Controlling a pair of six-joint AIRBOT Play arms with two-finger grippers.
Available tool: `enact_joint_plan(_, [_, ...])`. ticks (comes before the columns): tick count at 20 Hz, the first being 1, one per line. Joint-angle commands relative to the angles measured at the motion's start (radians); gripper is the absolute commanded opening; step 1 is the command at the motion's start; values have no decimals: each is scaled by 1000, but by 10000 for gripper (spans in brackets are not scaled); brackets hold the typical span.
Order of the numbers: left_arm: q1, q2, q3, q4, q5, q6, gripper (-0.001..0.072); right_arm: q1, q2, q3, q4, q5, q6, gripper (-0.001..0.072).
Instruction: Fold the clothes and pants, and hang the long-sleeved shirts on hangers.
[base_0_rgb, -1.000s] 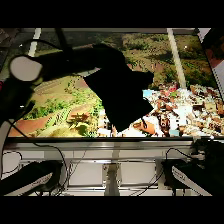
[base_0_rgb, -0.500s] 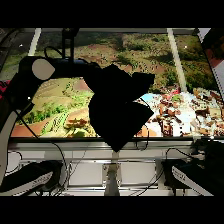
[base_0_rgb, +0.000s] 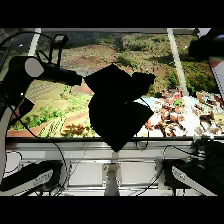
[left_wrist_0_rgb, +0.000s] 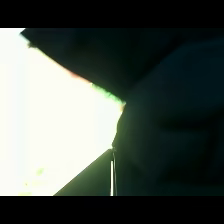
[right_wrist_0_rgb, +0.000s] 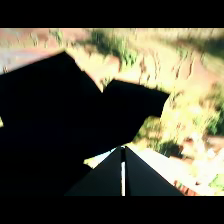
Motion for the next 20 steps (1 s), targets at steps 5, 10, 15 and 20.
enact_joint_plan(5, [253,0,-344,-433,-137,234,3,0,202,-568,192,-95,121,15])
enact_joint_plan(10, [267,0,-500,-461,-135,278,4,-160,368,-894,396,-198,141,15])
enact_joint_plan(15, [262,0,-543,-500,-65,146,450,-393,322,-1102,645,-207,-65,16])
enact_joint_plan(20, [178,-4,-544,-561,23,142,481,-417,157,-1119,510,-335,-35,441])
